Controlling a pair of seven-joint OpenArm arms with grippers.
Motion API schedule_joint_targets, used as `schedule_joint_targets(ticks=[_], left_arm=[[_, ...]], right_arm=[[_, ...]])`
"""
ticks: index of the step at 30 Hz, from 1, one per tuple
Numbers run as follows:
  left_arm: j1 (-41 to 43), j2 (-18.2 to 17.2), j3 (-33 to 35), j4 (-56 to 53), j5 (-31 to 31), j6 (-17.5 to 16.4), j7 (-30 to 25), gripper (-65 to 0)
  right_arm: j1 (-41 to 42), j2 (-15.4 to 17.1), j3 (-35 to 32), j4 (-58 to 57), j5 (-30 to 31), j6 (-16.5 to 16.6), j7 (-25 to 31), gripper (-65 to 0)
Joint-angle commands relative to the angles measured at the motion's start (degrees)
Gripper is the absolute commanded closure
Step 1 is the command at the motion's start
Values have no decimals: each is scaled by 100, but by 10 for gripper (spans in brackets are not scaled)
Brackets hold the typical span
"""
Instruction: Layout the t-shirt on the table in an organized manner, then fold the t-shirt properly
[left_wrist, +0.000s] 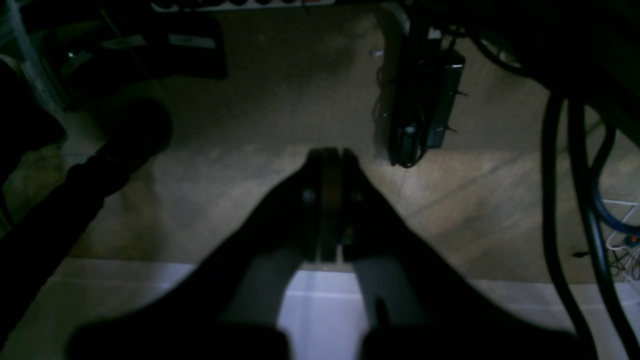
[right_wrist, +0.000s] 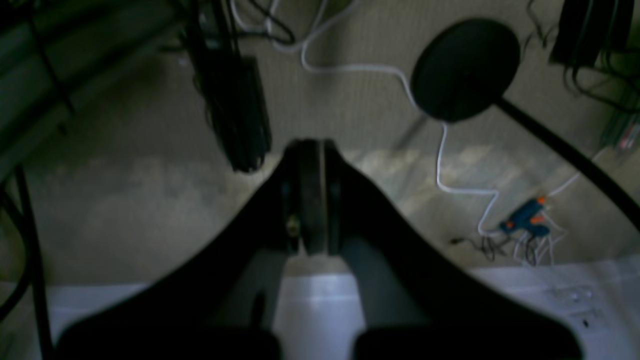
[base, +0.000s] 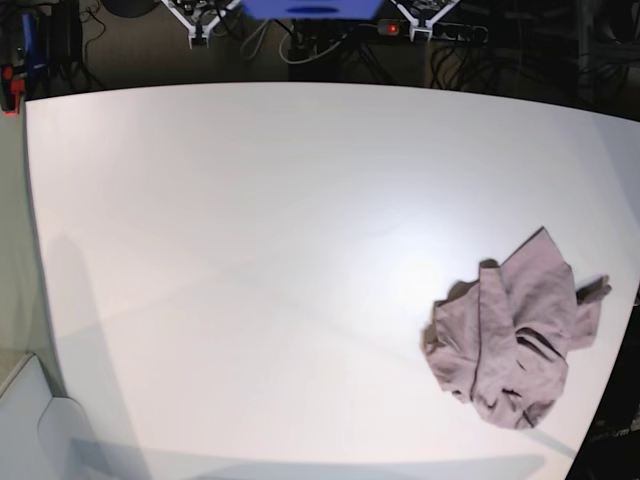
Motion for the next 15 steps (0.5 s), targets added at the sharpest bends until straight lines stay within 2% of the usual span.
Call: schedule_joint_targets(ticks=[1,15], left_arm=[[43,0,14,17,23,-36,-32,-1],[61,-17,14,17,23,-36,-32,-1]], right_arm=[[-89,11,-3,58,-5,97,-33,0],[-133,11,14,58,-5,97,-33,0]])
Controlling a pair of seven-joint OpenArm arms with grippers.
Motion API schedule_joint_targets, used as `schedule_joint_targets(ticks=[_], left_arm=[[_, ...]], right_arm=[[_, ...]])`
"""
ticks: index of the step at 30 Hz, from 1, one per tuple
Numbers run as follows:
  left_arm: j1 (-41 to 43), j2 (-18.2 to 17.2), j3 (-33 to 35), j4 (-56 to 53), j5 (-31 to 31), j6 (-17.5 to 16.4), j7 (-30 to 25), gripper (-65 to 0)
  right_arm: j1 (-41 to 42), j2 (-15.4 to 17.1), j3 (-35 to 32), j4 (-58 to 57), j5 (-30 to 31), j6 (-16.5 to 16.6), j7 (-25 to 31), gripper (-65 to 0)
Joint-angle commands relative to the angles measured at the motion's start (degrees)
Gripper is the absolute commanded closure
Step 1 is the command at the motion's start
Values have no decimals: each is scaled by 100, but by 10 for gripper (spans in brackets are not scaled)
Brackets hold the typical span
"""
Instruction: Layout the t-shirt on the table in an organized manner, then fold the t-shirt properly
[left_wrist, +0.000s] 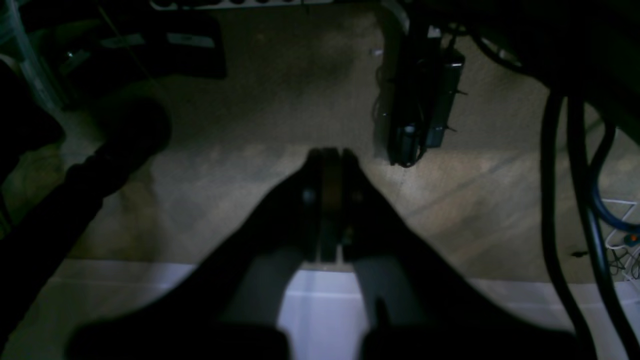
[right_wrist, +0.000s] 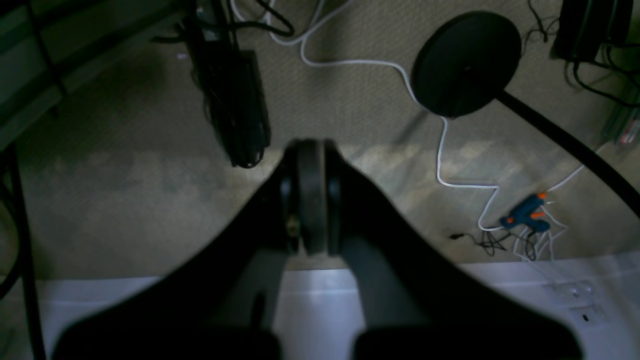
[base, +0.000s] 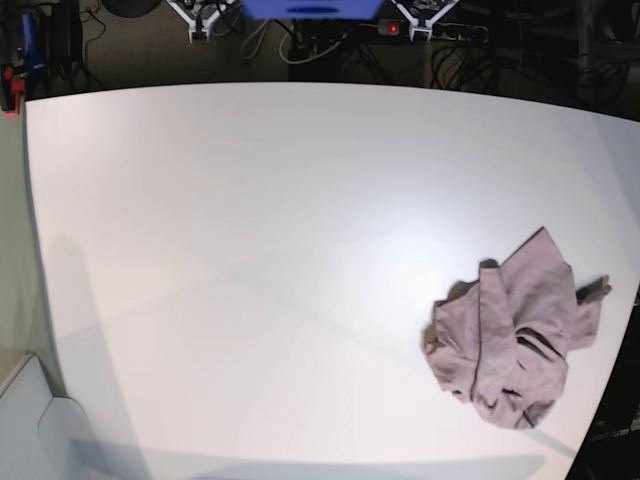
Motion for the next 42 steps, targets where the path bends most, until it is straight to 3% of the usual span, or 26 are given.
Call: schedule_joint_targets(ticks=[1,10,16,24,37,42], left_arm=[[50,-19,14,17,25,-32,-34,-1],[138,-28,14,34,25,-32,-34,-1],[841,-37,14,1309,25,-32,-34,-1],[2213,-239,-4,3164,16,-41,-34,-1],[4349,-582,-30,6698,16,-23,19,-1],[5166,-723,-30,8386,16,-5,107,-1]], right_arm=[[-48,11,12,26,-7,95,26,0],[-83,2,12,26,-7,95,8,0],[-303,11,30,131,-7,95,96,0],[-1991,2,21,3032,-7,95,246,0],[-4101,169,-6,6540,-7,95,211,0],[-4654,275,30,8430,-7,95,-686,0]])
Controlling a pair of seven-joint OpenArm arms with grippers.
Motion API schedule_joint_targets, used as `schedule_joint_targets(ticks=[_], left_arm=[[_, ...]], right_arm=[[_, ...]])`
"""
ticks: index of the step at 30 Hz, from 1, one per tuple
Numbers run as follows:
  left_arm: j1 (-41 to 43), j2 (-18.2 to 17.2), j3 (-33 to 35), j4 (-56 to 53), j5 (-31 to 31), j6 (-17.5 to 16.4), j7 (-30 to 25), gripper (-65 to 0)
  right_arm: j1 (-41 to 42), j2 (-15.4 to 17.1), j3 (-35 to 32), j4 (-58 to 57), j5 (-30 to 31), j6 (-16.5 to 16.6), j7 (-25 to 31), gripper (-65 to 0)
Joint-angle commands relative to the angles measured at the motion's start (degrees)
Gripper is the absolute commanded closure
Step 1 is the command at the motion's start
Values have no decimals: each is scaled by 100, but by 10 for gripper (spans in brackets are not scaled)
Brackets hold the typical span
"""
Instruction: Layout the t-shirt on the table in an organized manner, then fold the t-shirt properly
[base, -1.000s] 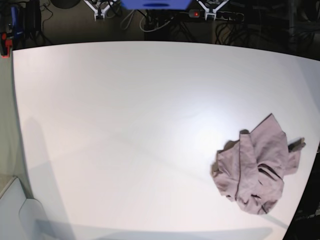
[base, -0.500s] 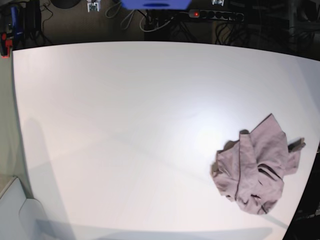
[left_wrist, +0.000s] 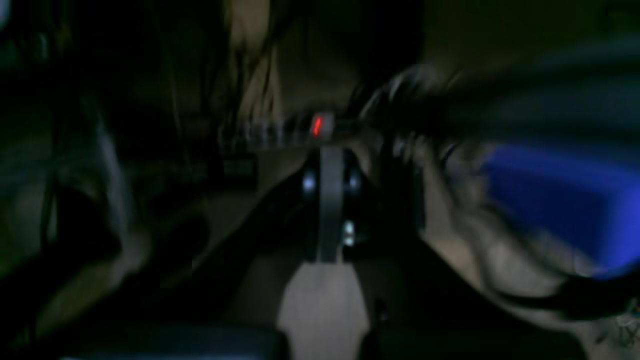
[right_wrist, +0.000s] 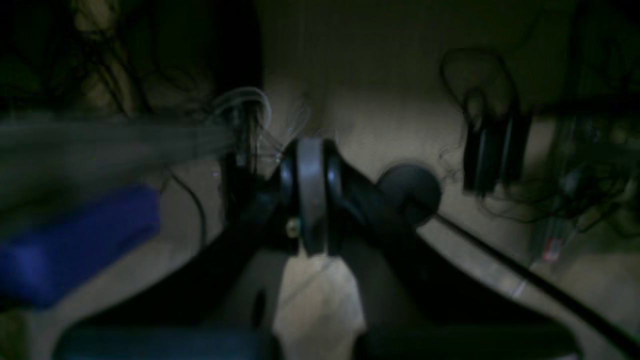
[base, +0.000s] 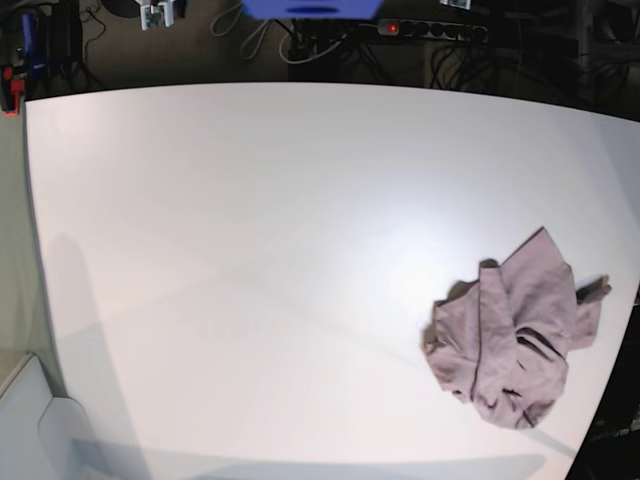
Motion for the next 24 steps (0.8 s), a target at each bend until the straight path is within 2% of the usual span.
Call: schedule_joint_targets(ticks=[1,3,7,12,14,20,24], left_arm=[[284,-37,-12,386,3,17,28,-1],[504,-45,-12,984,3,17,222,-1],[759,-10,-338,1898,-6,17,424,-1],[610,16,-874,1995,-93,17,389,-1],[495,16,-1111,2004,-463,-19,389,-1],[275,-212,-2043,2004,-2212,-36,442,-1],[205,-327,-2483,1995,-2669,-36,442,-1]], right_arm=[[-198,54,27,417,1,17,-12,0],[-321,133,1,865,1,17,-179,0],[-137,133,-25,918,1,17,-21,0],[303,125,-280,936,1,17,270,0],[505,116,-421,936,1,17,428,0],[1375,151,-1353,936,1,17,911,0],[2079,142,-2047,918,1,17,885,0]])
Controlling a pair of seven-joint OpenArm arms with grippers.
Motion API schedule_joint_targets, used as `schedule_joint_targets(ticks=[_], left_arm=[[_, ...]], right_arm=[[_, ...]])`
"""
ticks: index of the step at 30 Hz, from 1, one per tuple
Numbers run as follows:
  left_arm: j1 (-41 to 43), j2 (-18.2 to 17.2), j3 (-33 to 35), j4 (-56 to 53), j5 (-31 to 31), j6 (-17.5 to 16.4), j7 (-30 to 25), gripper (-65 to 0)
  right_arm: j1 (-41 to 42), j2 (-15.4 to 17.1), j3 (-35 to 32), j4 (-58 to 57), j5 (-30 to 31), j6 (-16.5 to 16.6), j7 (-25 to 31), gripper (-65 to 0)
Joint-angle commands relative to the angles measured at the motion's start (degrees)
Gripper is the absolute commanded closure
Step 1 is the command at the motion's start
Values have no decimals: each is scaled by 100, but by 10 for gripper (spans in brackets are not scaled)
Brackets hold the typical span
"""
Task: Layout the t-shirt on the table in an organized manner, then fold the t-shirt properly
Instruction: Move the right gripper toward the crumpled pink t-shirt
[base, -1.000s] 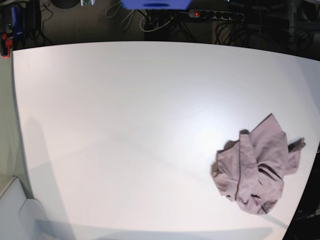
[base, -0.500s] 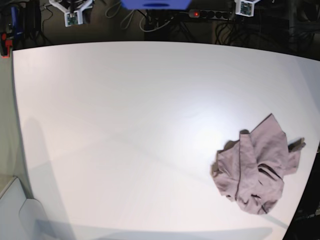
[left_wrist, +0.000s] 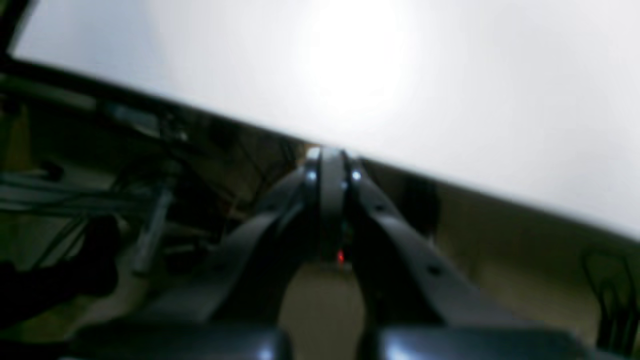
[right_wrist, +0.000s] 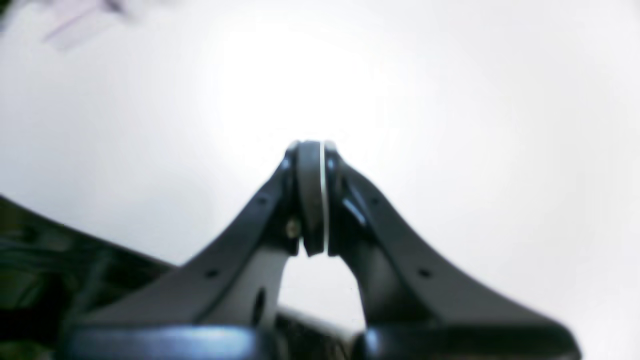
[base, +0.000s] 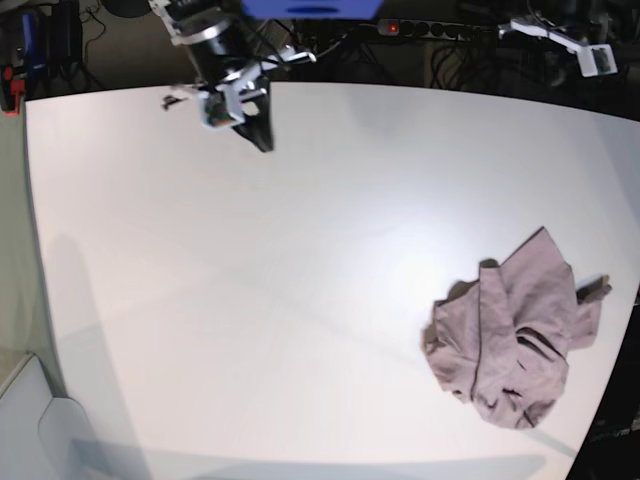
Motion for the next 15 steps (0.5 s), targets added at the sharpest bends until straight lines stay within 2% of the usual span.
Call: schedule_joint_targets(ticks=[1,4,7,9,12,15], left_arm=[[111,10,-149,78,-47,-6,-74,-1],[-12,54,-466,78,-64,-6,-74,-1],[-117,72,-598,78,-64,-6,-74,-1],[-117,72,-589,78,-64,-6,-74,-1],[-126,80,-580,78,-73,3,-74,-1],[-126,265,-589,87,-64,3,-74,-1]], right_arm=[[152,2,-175,96,-1,12,155,0],[820,-33,-773,96,-1,-5,6,0],[1594,-376,-1301,61,-1,-5,-715,-6],[1989,-683,-1468,-106,-1,-5,-1041,-46],[2543,-938,-1564,-704,-1,-5,-1076,-105],[3202,-1176,-1705,-1328,8,3,-1076,-159]])
